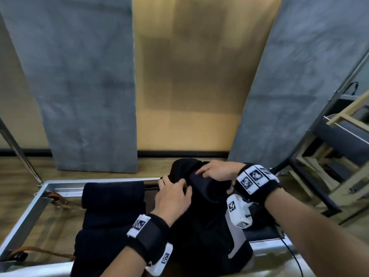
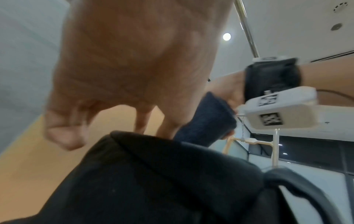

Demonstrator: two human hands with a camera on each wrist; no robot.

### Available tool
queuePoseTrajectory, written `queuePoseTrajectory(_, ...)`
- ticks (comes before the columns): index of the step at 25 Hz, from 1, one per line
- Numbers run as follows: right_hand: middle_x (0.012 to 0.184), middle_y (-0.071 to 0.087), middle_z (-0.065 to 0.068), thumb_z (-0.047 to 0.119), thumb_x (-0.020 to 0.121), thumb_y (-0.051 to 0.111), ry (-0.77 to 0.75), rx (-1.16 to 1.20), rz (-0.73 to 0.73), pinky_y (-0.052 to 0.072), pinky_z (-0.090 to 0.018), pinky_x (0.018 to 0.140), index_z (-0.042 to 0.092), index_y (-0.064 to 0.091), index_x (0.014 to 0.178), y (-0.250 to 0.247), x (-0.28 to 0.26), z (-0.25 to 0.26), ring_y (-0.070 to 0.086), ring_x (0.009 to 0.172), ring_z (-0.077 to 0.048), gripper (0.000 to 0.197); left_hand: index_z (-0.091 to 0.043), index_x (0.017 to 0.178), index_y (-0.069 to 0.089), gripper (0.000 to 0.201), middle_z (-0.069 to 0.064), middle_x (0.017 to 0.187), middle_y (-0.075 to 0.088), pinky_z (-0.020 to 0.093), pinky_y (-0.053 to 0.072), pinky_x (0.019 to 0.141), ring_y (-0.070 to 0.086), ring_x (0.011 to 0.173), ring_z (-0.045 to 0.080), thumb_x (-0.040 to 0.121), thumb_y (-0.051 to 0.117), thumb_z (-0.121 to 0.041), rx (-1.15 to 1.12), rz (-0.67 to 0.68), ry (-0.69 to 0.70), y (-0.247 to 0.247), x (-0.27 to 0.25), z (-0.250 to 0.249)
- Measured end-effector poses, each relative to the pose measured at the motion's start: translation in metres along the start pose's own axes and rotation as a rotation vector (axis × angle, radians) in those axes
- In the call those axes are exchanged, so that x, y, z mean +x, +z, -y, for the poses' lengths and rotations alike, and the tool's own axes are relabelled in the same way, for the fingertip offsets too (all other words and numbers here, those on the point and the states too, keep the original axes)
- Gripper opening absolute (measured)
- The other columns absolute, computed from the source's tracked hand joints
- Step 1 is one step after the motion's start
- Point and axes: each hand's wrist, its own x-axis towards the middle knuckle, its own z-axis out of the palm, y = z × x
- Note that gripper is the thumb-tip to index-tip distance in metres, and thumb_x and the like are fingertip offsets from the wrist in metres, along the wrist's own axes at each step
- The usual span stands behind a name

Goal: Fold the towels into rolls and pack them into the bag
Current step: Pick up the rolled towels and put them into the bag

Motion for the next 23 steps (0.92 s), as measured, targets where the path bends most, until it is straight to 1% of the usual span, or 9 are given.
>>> queuePoseTrajectory(2, 0.159, 0.048, -0.008, 0.013, 0.108, 0.044, 0.063, -0.132, 0.095, 0.045, -0.03, 0.113, 0.01, 0.053, 0.151, 0.007, 0.03, 0.004, 0.047, 0.143, -0.024, 0.044, -0.028, 0.133, 0.058, 0.046, 0.012, 0.136, 0.041, 0.045, 0.044, 0.103, 0.037, 0.136, 0.036, 0.099, 0.053, -0.059, 0.15, 0.192, -0.07, 0.008, -0.003, -0.002)
queuePoseTrajectory(3, 0.157, 0.051, -0.009, 0.021, 0.107, 0.047, 0.072, -0.195, 0.093, 0.041, -0.038, 0.118, 0.012, 0.055, 0.15, 0.012, 0.047, 0.004, 0.048, 0.143, -0.027, 0.044, -0.024, 0.136, 0.056, 0.048, 0.012, 0.14, 0.041, 0.044, 0.043, 0.103, 0.041, 0.136, 0.036, 0.099, 0.058, -0.054, 0.187, 0.255, -0.095, 0.007, -0.002, -0.004)
queuePoseTrajectory(6, 0.156, 0.051, -0.01, 0.034, 0.108, 0.042, 0.066, -0.405, 0.076, 0.035, -0.044, 0.121, 0.015, 0.053, 0.15, 0.032, 0.09, 0.004, 0.048, 0.143, -0.03, 0.048, -0.013, 0.133, 0.051, 0.04, 0.011, 0.143, 0.036, 0.043, 0.046, 0.094, 0.053, 0.127, 0.036, 0.098, 0.065, -0.025, 0.132, 0.284, -0.117, -0.003, -0.001, -0.002)
queuePoseTrajectory(8, 0.151, 0.055, -0.013, 0.026, 0.11, 0.04, 0.016, -0.444, 0.045, 0.037, -0.04, 0.118, 0.01, 0.056, 0.147, 0.049, 0.114, 0.001, 0.052, 0.138, -0.029, 0.044, -0.011, 0.134, 0.048, 0.042, 0.01, 0.145, 0.031, 0.042, 0.049, 0.089, 0.057, 0.121, 0.037, 0.095, 0.064, -0.013, 0.07, 0.272, -0.111, -0.006, -0.004, 0.003)
queuePoseTrajectory(10, 0.142, 0.062, -0.014, 0.016, 0.108, 0.044, -0.023, -0.403, 0.003, 0.042, -0.038, 0.114, 0.008, 0.06, 0.142, 0.069, 0.135, -0.008, 0.058, 0.131, -0.028, 0.038, -0.011, 0.142, 0.043, 0.052, 0.01, 0.148, 0.028, 0.044, 0.053, 0.094, 0.058, 0.12, 0.036, 0.093, 0.061, -0.007, 0.011, 0.267, -0.082, -0.007, -0.008, 0.008)
queuePoseTrajectory(14, 0.15, 0.053, -0.022, 0.023, 0.111, 0.043, -0.014, -0.362, -0.015, 0.041, -0.042, 0.115, 0.003, 0.05, 0.148, 0.117, 0.164, -0.029, 0.052, 0.139, -0.035, 0.043, -0.01, 0.161, 0.027, 0.073, 0.01, 0.157, 0.023, 0.044, 0.051, 0.103, 0.053, 0.13, 0.035, 0.095, 0.058, -0.008, -0.004, 0.246, -0.059, -0.006, -0.012, 0.012)
queuePoseTrajectory(16, 0.16, 0.039, -0.024, 0.031, 0.114, 0.035, -0.032, -0.45, 0.058, 0.034, -0.045, 0.119, 0.006, 0.037, 0.157, 0.138, 0.172, -0.029, 0.041, 0.147, -0.038, 0.05, -0.01, 0.166, 0.019, 0.079, 0.009, 0.163, 0.018, 0.042, 0.049, 0.107, 0.049, 0.137, 0.034, 0.096, 0.058, -0.009, -0.007, 0.249, -0.072, -0.007, -0.012, 0.015)
queuePoseTrajectory(19, 0.168, 0.018, -0.025, 0.024, 0.115, 0.027, -0.053, -0.546, 0.122, 0.032, -0.05, 0.12, 0.009, 0.02, 0.164, 0.155, 0.179, -0.025, 0.032, 0.151, -0.044, 0.052, -0.012, 0.168, 0.013, 0.082, 0.01, 0.168, 0.013, 0.04, 0.047, 0.109, 0.045, 0.142, 0.033, 0.097, 0.055, -0.012, -0.006, 0.258, -0.082, -0.008, -0.011, 0.017)
queuePoseTrajectory(23, 0.167, 0.028, -0.019, 0.016, 0.109, 0.049, -0.114, -0.565, 0.128, 0.035, -0.049, 0.12, 0.009, 0.017, 0.164, 0.144, 0.169, -0.035, 0.037, 0.15, -0.038, 0.064, -0.018, 0.169, 0.008, 0.082, 0.01, 0.165, 0.015, 0.04, 0.051, 0.098, 0.053, 0.133, 0.033, 0.099, 0.052, -0.02, 0.01, 0.24, -0.057, -0.002, -0.01, 0.019)
